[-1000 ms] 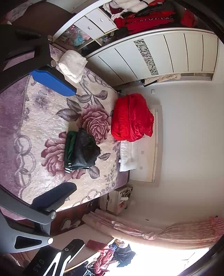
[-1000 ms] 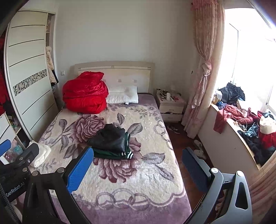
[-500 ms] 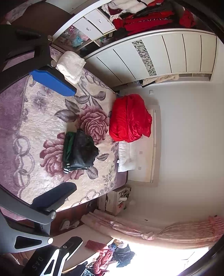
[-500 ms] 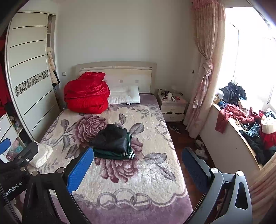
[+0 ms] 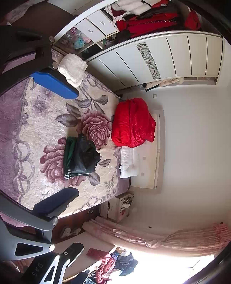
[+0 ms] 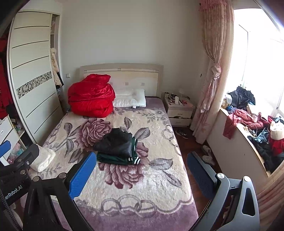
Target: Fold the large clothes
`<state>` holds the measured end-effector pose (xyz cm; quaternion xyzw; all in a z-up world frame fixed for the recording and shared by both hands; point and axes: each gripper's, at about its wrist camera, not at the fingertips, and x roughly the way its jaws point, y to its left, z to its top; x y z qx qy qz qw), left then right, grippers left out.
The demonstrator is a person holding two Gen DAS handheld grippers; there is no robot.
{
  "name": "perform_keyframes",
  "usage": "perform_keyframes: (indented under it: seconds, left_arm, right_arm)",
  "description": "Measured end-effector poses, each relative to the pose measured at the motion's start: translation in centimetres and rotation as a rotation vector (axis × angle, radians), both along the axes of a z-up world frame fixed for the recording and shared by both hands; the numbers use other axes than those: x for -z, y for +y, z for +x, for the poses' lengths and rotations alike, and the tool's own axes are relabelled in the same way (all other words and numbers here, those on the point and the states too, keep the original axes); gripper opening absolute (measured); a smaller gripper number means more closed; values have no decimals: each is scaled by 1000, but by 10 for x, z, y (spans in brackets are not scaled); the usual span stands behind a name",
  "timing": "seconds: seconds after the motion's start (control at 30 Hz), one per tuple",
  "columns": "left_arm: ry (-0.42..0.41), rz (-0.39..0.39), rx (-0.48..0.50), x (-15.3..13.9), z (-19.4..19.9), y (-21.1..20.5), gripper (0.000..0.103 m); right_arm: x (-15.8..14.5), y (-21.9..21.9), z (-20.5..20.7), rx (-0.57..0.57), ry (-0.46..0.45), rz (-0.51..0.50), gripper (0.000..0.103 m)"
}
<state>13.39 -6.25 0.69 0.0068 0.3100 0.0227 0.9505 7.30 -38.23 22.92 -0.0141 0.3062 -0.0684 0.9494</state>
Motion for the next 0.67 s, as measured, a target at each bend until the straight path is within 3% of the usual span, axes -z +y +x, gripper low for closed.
perform_keyframes:
  seconds: [0.67]
  left_arm:
    - [-10, 20, -20, 1, -7, -2, 102]
  right_arm:
    - [-2, -2, 9, -5, 0, 2, 103]
